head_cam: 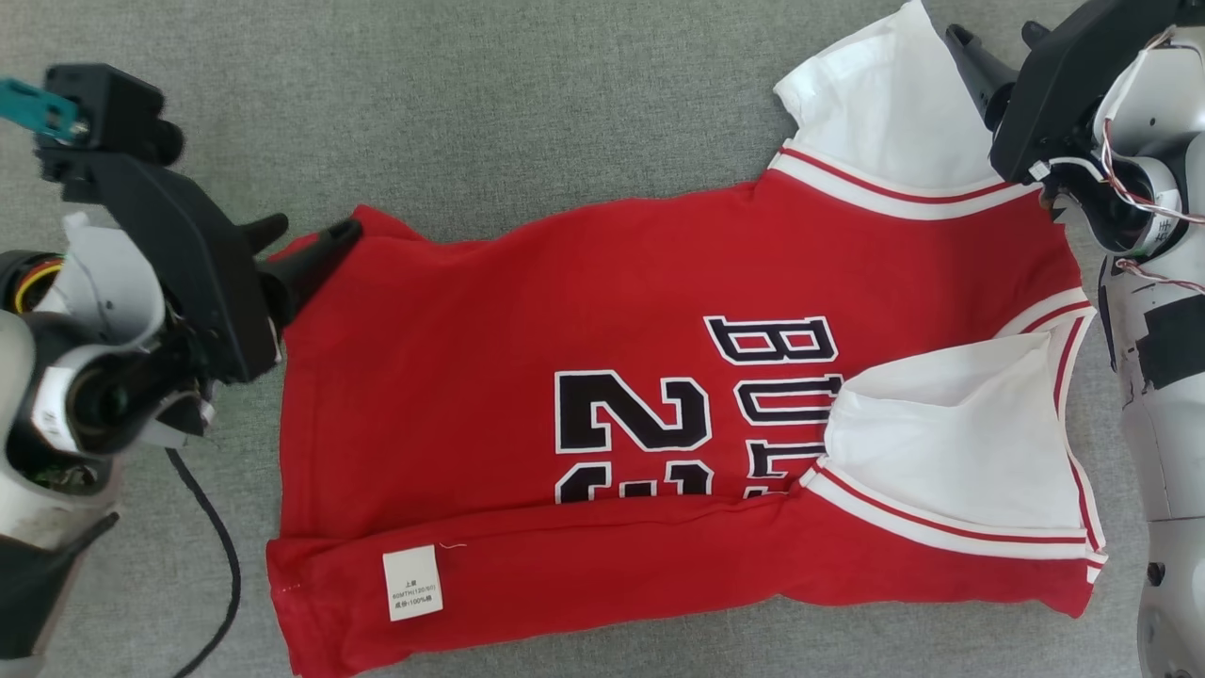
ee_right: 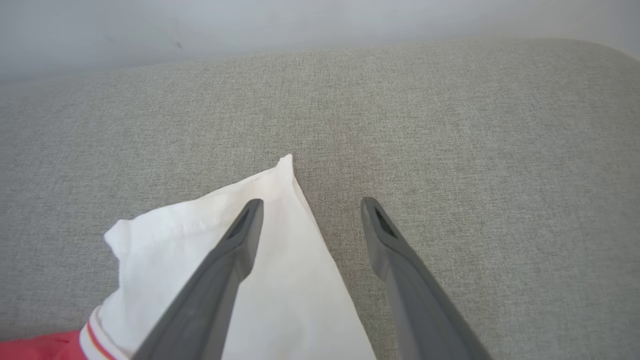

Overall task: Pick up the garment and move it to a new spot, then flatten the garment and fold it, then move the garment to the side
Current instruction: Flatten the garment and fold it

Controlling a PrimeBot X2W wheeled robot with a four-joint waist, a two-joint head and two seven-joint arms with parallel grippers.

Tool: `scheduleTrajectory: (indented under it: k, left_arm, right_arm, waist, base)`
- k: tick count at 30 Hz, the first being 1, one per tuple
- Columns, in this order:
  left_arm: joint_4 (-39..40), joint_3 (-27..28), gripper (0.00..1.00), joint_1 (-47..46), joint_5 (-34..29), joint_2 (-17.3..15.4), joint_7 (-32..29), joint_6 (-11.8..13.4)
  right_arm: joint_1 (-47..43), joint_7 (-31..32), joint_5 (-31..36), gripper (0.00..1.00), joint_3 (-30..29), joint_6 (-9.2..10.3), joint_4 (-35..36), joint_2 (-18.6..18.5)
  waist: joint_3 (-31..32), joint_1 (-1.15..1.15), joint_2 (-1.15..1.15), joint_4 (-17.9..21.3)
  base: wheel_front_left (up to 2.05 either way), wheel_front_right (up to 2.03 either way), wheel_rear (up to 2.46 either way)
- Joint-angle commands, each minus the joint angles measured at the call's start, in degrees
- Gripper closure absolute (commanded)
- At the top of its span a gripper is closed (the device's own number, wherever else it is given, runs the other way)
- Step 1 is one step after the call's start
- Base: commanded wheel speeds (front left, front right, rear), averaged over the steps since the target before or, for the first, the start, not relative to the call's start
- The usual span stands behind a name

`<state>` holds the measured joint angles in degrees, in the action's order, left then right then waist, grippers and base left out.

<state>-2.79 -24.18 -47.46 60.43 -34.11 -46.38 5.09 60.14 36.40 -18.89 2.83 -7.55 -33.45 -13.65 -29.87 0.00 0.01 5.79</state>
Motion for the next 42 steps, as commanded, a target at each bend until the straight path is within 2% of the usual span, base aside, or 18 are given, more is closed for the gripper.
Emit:
scheduleTrajectory:
  k: [1, 7, 10, 18, 24, 32, 34, 35, 37, 42]
  left_arm:
    - [0.8, -1.1, 0.00, -0.3, -1.2, -0.5, -0.5, -0.2]
    - [-0.5, -4.6, 0.00, -1.3, -7.1, -0.8, 0.9, 0.3]
    - [-1.9, -6.3, 0.00, -1.7, -8.6, -0.6, 0.3, -0.3]
    - [-1.8, -8.8, 0.00, -2.1, -9.1, -1.5, -3.5, -1.5]
    - [-0.1, -9.0, 0.00, -2.0, -8.0, -2.6, -6.0, -0.9]
    - [-0.8, -8.9, 0.01, -2.0, -8.9, -1.8, -4.1, -0.5]
    - [-1.1, -9.2, 0.34, -2.5, -9.3, -1.9, -4.5, -0.5]
    - [-1.3, -9.5, 0.65, -2.6, -9.2, -2.1, -5.0, -0.6]
    - [-1.4, -10.0, 1.00, -2.6, -9.0, -2.2, -5.9, -0.8]
    - [-0.7, -9.8, 1.00, -2.4, -8.4, -2.4, -5.8, -0.9]
  right_arm:
    - [0.8, -0.7, -0.2, 0.00, 0.3, 0.11, -0.7, -0.3]
    - [1.5, -2.2, -0.9, 0.00, 1.2, 0.11, -2.2, 0.5]
    - [2.3, -2.9, -1.2, 0.00, 1.8, 0.11, -2.8, 0.5]
    - [2.4, -4.2, -2.3, 0.00, 2.3, 0.11, -4.5, 0.0]
    - [2.5, -5.0, -2.7, 0.00, 3.0, 0.11, -5.7, 0.2]
    - [3.7, -5.0, -2.7, 0.00, 4.8, 0.11, -7.4, -0.4]
    - [4.2, -5.3, -2.7, 0.00, 5.2, 0.11, -7.6, -0.5]
    - [4.4, -5.3, -2.6, 0.00, 5.3, 0.11, -7.7, -0.6]
    - [4.5, -5.3, -2.6, 0.00, 5.8, 0.11, -8.1, -0.6]
    - [4.5, -4.8, -2.3, 0.00, 6.6, 0.11, -9.0, -1.1]
  waist:
    - [-0.1, 0.00, -0.01, -0.1]
    - [-0.9, 0.00, -0.01, 0.3]
    - [-1.3, 0.00, -0.01, 0.6]
    - [-1.0, 0.00, -0.01, 0.8]
    - [-0.5, 0.00, -0.01, 0.6]
    - [-1.4, 0.00, -0.01, 0.5]
    - [-1.4, 0.00, -0.01, 0.5]
    - [-1.4, 0.00, -0.01, 0.4]
    - [-1.2, 0.00, -0.01, 0.4]
    - [-1.1, 0.00, -0.01, 0.2]
  base:
    - [0.00, 0.00, 0.00]
    - [0.00, 0.00, 0.00]
    - [0.00, 0.00, 0.00]
    - [0.00, 0.00, 0.00]
    - [0.00, 0.00, 0.00]
    - [0.00, 0.00, 0.00]
    - [0.00, 0.00, 0.00]
    - [0.00, 0.00, 0.00]
    - [0.00, 0.00, 0.00]
    - [0.00, 0.00, 0.00]
